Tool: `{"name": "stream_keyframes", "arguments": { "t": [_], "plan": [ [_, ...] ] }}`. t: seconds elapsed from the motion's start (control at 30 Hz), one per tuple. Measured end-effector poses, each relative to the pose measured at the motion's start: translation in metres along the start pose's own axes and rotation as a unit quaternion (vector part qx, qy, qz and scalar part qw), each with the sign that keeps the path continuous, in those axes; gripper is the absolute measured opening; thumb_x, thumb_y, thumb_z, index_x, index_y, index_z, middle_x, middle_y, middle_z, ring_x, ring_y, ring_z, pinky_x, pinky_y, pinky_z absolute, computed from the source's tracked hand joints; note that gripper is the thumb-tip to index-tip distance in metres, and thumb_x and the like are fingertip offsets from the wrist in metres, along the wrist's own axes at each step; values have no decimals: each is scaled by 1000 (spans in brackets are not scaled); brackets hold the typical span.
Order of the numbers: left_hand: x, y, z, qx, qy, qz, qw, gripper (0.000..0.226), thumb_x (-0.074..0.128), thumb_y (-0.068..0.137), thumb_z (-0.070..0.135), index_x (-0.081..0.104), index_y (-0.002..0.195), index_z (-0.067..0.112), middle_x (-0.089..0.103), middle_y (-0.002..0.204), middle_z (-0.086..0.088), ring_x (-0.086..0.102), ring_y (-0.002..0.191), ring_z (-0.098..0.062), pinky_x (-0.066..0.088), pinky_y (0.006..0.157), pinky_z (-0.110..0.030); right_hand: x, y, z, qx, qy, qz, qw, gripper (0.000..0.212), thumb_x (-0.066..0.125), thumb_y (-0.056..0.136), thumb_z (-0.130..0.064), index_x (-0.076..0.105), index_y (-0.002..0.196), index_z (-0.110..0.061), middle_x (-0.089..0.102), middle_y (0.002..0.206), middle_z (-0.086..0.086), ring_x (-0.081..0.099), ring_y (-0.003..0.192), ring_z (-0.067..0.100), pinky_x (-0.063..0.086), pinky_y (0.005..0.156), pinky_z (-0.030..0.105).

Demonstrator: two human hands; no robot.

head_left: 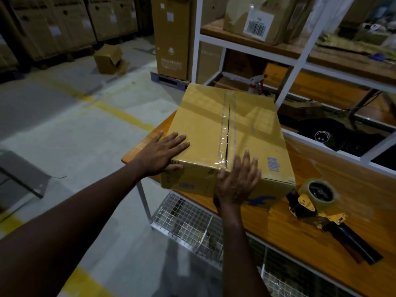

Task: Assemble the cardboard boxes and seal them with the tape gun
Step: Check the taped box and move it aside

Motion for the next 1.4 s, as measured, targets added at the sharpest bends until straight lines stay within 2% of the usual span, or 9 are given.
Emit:
{"name": "stream_keyframes", "arguments": {
  "t": [0.17,0.3,0.43,0.57,0.77,0.9,1.07,1.2,1.4],
  "plan": [
    [-8,-3,4,-45,23,-11,999,81,17,92,74,38,151,22,37,156,-7,37,143,-31,26,113,-62,-9,-10,12,-1,-4,-23,1000,61,44,91,-41,35,146,-15,29,158,16,18,148,38,8,120,52],
    [-26,11,33,-111,51,-31,992,96,15,77,80,42,144,16,33,157,-13,28,145,-36,17,113,-63,-29,-8,2,56,113,-12,992,60,40,93,-40,38,146,-14,27,160,13,12,151,32,8,120,57],
    [-31,59,80,-69,25,-31,997,95,9,81,81,2,157,24,2,166,-11,5,152,-33,7,116,-61,-60,20,-12,47,181,63,980,57,39,92,-39,40,143,-13,31,158,16,16,150,34,7,120,56],
    [-23,88,118,-6,42,-51,998,90,0,82,77,-5,157,27,4,166,-10,6,151,-34,11,115,-62,-60,73,-3,28,151,92,984,54,39,94,-38,38,143,-16,33,157,17,20,149,36,9,119,60],
    [-12,90,118,-6,50,-39,998,88,-1,89,75,22,156,22,28,160,-11,27,146,-36,27,110,-62,-44,76,20,9,114,75,991,54,43,93,-35,38,142,-14,32,157,18,19,148,37,10,119,59],
    [-12,90,120,-2,39,-35,999,89,-6,88,75,15,157,23,17,163,-14,24,148,-31,25,114,-55,-46,72,25,27,123,94,988,50,45,91,-32,43,137,-11,39,152,19,26,146,38,10,120,57],
    [-17,86,123,-17,35,-38,999,89,-9,86,74,7,158,22,9,164,-15,16,151,-29,19,118,-53,-40,48,49,23,89,64,994,48,42,91,-34,45,134,-13,44,149,17,29,144,38,14,119,58],
    [-15,86,123,-25,37,-50,998,89,-12,85,74,1,158,24,5,164,-14,12,151,-27,16,120,-52,-38,5,81,33,33,-6,999,60,41,92,-39,39,145,-13,30,159,16,17,149,37,13,119,58],
    [-14,86,129,-28,31,-48,998,88,-14,88,69,11,157,21,17,162,-19,19,150,-32,17,119,-49,-51,-17,82,25,82,-55,995,69,43,92,-43,30,151,-9,14,162,22,2,150,43,12,119,60]
  ]
}}
Point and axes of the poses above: each hand's wrist, its own y-axis towards the middle knuckle, its own x-axis out of the palm, z = x × y, the point moved 5 cm from there along y, towards the middle knuckle
